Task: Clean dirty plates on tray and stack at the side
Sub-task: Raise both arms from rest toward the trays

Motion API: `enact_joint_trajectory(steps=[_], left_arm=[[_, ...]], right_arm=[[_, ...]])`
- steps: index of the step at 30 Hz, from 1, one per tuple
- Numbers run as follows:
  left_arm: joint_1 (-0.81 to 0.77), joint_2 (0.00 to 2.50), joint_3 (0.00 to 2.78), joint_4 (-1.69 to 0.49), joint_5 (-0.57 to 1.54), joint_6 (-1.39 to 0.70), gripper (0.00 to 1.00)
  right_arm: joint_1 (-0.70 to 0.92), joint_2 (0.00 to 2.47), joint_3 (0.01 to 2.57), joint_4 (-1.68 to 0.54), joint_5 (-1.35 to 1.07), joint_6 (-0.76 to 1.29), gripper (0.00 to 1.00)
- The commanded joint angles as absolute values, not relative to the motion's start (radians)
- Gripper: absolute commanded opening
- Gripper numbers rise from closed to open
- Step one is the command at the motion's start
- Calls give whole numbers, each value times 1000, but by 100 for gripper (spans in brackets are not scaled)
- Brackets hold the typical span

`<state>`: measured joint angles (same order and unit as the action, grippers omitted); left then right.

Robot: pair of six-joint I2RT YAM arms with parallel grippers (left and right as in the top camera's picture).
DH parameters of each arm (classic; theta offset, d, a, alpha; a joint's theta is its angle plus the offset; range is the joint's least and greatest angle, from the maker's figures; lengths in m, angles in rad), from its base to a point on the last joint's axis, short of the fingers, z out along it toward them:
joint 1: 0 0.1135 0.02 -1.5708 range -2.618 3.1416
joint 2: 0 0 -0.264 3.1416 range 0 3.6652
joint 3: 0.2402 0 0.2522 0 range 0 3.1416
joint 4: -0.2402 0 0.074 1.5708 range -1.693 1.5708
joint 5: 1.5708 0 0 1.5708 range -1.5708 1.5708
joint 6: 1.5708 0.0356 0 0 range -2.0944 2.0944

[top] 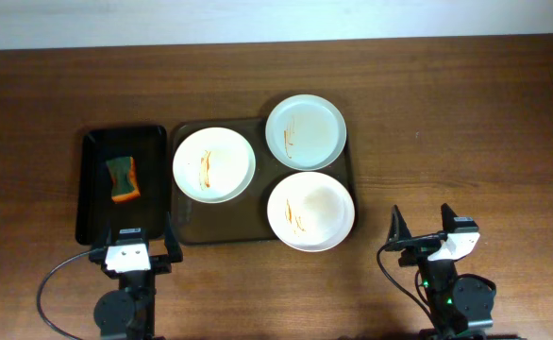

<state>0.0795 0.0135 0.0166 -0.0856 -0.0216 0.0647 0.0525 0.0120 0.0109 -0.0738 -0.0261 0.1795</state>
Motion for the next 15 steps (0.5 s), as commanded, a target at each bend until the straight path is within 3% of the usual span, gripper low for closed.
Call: enact_joint_trajectory(steps=[1,15], left_arm=[[81,6,9,-84,-6,84,100],[81,6,9,-81,5,84,100]], right_arm=[[59,6,6,-78,-25,172,98],[59,6,6,-75,-25,172,98]])
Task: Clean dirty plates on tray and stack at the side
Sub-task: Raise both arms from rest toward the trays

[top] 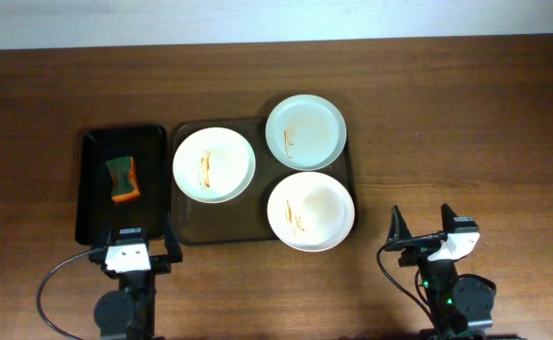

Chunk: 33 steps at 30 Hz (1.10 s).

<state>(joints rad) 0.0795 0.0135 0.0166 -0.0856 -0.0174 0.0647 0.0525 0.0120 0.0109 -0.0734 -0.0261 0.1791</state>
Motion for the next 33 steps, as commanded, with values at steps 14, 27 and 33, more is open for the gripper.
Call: enact_joint_trajectory(steps=[14,27,33], left_arm=[[81,23,49,-16,162,84,99],[81,467,419,-118,195,85,99],[81,702,604,-255,196,125,99]], right_arm=[[59,6,44,-4,-140,172,98],[59,138,231,-59,-228,172,98],[59,405,419,-110,-265,172,98]])
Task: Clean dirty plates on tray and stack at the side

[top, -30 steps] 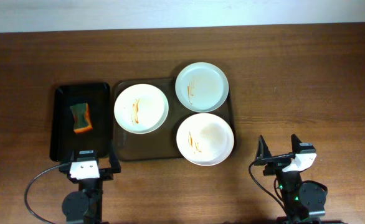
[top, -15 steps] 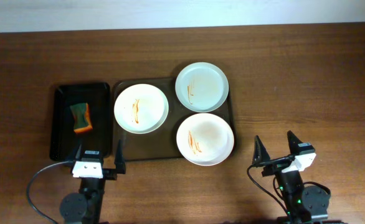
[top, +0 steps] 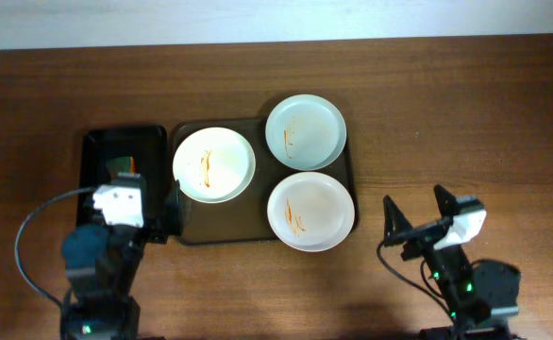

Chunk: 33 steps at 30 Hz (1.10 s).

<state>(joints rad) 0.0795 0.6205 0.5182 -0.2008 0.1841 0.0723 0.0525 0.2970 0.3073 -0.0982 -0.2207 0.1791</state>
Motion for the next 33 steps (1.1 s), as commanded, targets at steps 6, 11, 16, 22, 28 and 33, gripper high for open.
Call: enact_joint_trajectory(steps=[6,11,16,22,28,33], left_arm=[[81,991,913,-550,210,155,99],[81,1184,1194,-825,266,156,99],[81,1270,1312,-929,457,144,99],[81,1276,1312,-978,554,144,100],[76,1295,1313,-921,484,97,100],[76,1429,1472,-990,138,-100,100]], right_arm=[[59,757,710,-277,-335,171,98],[59,1031,990,-486,-359,138,98],[59,1274,1268,-718,-369,128,98],[59,1396,1306,-649,-490,142,98],[129,1458,1307,-606,-502,144,99],[303,1525,1365,-570,-313,224,92]])
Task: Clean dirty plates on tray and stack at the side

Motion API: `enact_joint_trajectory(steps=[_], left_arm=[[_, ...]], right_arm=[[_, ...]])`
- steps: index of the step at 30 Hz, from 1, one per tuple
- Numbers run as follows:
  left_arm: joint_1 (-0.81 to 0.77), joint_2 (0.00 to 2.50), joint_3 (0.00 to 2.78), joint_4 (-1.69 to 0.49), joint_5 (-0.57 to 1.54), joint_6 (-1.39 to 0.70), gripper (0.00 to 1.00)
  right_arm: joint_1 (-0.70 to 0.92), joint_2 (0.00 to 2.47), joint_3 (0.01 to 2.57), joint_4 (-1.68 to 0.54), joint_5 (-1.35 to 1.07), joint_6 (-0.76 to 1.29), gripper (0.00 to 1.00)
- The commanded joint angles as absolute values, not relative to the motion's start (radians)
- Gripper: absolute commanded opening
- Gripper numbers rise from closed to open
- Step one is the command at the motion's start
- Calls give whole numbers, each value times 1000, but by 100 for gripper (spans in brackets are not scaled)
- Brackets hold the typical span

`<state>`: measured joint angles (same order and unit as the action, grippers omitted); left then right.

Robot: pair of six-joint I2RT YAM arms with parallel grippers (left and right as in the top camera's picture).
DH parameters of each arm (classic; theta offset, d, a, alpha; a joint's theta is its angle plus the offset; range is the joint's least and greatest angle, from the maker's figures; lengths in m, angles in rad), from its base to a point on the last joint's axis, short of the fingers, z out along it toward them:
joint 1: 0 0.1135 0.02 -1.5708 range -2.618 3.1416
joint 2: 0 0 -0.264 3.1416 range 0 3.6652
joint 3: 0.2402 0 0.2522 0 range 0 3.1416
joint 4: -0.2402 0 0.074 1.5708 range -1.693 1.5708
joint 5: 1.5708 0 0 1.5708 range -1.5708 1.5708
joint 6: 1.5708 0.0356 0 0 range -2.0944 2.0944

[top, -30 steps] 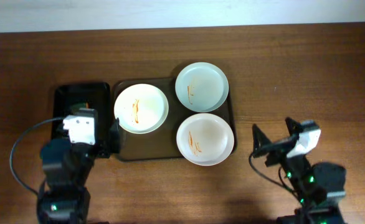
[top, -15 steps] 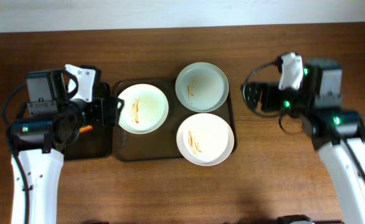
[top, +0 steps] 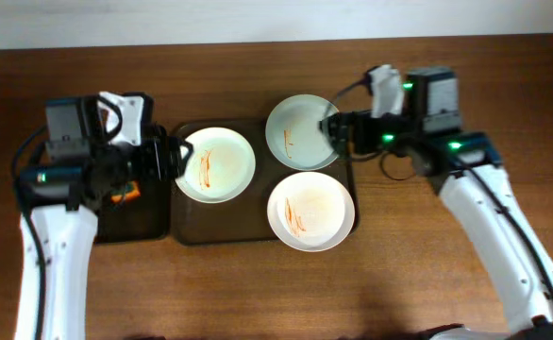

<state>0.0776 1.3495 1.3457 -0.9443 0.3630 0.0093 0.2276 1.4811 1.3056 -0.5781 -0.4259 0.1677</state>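
Observation:
Three white plates lie on the brown tray [top: 190, 232], each streaked with orange-red sauce: a left plate [top: 216, 166], a back plate [top: 297, 132] and a front plate [top: 310, 211]. A green and orange sponge [top: 125, 196] lies in the black tray [top: 154, 223], mostly hidden under my left arm. My left gripper [top: 169, 159] hangs open at the black tray's right edge, just left of the left plate. My right gripper [top: 335, 128] stands open over the back plate's right rim. Neither holds anything.
The two trays sit side by side on the brown wooden table [top: 446, 283]. My right arm stretches from the front right corner up to the back plate. A pale wall edge runs along the far side of the table.
Both arms have reached far out from the front edge. The left gripper is now over the black tray's right edge, covering most of the sponge. The right gripper is now at the back plate's rim.
Both arms rested folded at the table's front edge with open grippers for the first two moments. Then the left arm stood raised near the black tray and the right one had shifted slightly. Now both are extended over the trays; the plates have not moved.

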Motion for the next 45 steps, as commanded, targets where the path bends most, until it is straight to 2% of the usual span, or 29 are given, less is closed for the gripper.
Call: enact_joint_trajectory(steps=[1,3,6,8,19,21,25,29,31,34,37,45], left_arm=[[76,1476,1555,-1046,38,-133,100],[76,1555,1695,-1140,-68,-147,100],[77,1671,1856,-1247,-176,-199,100],[81,1717,1870,-1258,-204,-233,100],[130,1883,1867,-1270,-207,-261,100],[130,1893,1867,-1269,-208,-261,100],[130,1898,1867,-1267,-211,-261,100],[130,1898,1867,-1271,-210,-261,100],[130,1898,1866,-1276,-210,-261,100],[130,1898,1866,-1294,-209,-261,100],[130,1898,1865,-1311,-210,-262,100],[130,1898,1865,-1317,-210,-261,100]], right_arm=[[342,1555,1384,-562,-281,249,83],[396,1609,1403,-534,-227,290,73],[461,1715,1422,-480,-197,359,66],[491,1786,1430,-447,-183,415,60],[612,2038,1431,-248,-49,474,46],[614,2065,1431,-241,-40,474,41],[615,2069,1480,-319,-52,471,41],[611,2071,1766,-631,-56,403,42],[606,2077,1824,-696,-56,400,42],[594,2104,1829,-719,-112,392,39],[601,2183,1829,-727,-147,382,32],[604,2328,1829,-737,-158,410,31]])
